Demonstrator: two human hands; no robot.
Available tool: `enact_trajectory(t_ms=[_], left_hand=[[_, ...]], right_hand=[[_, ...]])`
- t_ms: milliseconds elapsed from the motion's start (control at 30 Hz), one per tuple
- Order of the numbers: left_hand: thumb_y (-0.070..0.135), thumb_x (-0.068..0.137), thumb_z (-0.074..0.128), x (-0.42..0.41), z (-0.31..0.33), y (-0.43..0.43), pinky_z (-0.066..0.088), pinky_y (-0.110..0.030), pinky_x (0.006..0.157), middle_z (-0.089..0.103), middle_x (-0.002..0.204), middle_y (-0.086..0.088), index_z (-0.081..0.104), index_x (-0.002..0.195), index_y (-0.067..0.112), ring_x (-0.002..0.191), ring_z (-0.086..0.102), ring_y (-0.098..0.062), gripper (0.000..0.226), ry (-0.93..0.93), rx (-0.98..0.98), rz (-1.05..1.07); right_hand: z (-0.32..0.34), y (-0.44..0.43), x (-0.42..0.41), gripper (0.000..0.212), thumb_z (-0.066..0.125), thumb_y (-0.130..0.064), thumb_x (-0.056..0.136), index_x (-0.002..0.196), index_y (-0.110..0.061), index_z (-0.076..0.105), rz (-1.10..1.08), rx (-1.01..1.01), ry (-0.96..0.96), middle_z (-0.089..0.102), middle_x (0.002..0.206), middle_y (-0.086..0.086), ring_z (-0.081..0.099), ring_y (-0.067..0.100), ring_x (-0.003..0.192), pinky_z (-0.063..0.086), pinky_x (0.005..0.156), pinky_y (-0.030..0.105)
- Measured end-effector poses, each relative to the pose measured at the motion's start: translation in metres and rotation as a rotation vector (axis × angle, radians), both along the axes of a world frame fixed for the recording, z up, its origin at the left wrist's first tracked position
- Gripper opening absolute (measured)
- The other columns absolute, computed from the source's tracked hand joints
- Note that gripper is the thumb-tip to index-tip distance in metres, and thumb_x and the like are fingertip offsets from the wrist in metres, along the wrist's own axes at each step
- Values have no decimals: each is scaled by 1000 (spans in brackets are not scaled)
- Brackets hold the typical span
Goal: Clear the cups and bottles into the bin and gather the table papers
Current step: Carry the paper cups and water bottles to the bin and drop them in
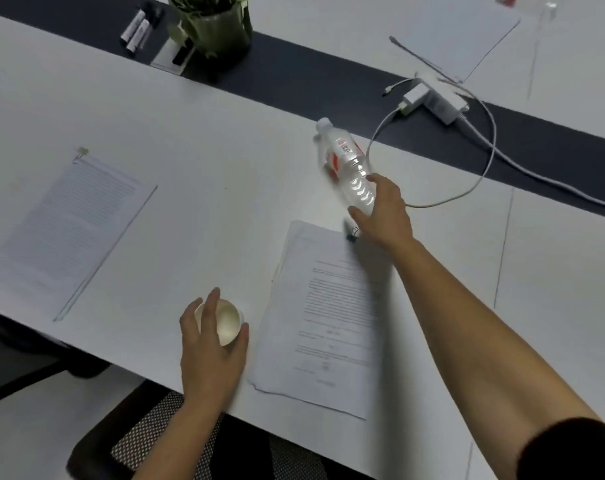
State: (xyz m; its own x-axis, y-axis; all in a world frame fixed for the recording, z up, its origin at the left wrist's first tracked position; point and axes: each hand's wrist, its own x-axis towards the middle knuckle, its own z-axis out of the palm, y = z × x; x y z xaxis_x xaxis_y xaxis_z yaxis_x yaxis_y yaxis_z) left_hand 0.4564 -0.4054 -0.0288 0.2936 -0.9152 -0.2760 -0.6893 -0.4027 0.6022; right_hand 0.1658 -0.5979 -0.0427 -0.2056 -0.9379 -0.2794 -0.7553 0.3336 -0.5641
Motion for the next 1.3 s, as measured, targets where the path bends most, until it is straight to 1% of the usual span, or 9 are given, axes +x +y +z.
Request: enact_trajectory(t_ms=[100,267,367,567,700,967,1100,1200,1300], left_hand=[[33,88,70,3,2,-3,50,-42,88,27,148,-3,29,152,34,123,50,-27,76,-18,-2,-55],[51,89,63,28,36,-10,47,-41,98,23,145,2,21,153,44,119,54,-28,77,101,38,38],[53,87,64,48,73,-17,48,-38,99,23,141,6,22,153,45,105,61,-23,78,201,-46,62],[38,88,69,85,115,-10,44,-29,93,24,127,13,27,152,40,115,44,-12,77,330,-205,-26],[42,86,71,108,141,10,46,-34,97,28,124,18,30,150,41,117,45,-11,76,367,-296,-67],[41,72,79,133,207,98,39,-22,99,42,128,30,37,147,25,118,45,8,88,350,-615,173],[42,69,86,134,218,182,46,-22,99,50,137,7,40,144,22,120,52,-6,91,299,-631,360],[42,68,83,147,218,246,46,-29,99,52,134,12,42,142,25,120,54,-9,86,223,-619,496],[41,65,79,175,226,310,46,-21,90,52,123,31,43,138,29,114,55,1,82,153,-628,649]], right_hand=[[3,-10,0,44,69,-34,87,122,-19,46,-52,-6,26,58,121,8,60,28,97,41,72,35],[54,22,31,45,68,-42,89,118,-20,42,-149,10,-73,60,113,4,60,15,72,42,69,32],[100,71,64,50,69,-54,85,115,-29,37,-248,-18,-235,59,125,2,68,21,94,55,88,44],[168,200,139,53,78,-42,81,123,-42,45,-424,-105,-497,63,113,-15,69,7,93,59,79,30],[186,259,167,52,78,-37,81,125,-46,51,-486,-193,-586,68,114,-11,71,8,97,60,86,42],[217,319,182,70,74,-57,65,131,-44,53,-201,-221,-705,69,116,-11,72,14,98,60,85,36],[206,349,191,55,80,-40,77,125,-46,54,-57,-148,-755,70,111,-11,72,13,94,60,81,32],[194,368,217,51,79,-29,82,125,-44,56,35,-70,-836,71,112,-8,73,14,95,59,81,31],[197,390,261,51,78,-26,82,124,-44,55,174,-12,-900,71,111,-8,73,10,95,59,83,30]])
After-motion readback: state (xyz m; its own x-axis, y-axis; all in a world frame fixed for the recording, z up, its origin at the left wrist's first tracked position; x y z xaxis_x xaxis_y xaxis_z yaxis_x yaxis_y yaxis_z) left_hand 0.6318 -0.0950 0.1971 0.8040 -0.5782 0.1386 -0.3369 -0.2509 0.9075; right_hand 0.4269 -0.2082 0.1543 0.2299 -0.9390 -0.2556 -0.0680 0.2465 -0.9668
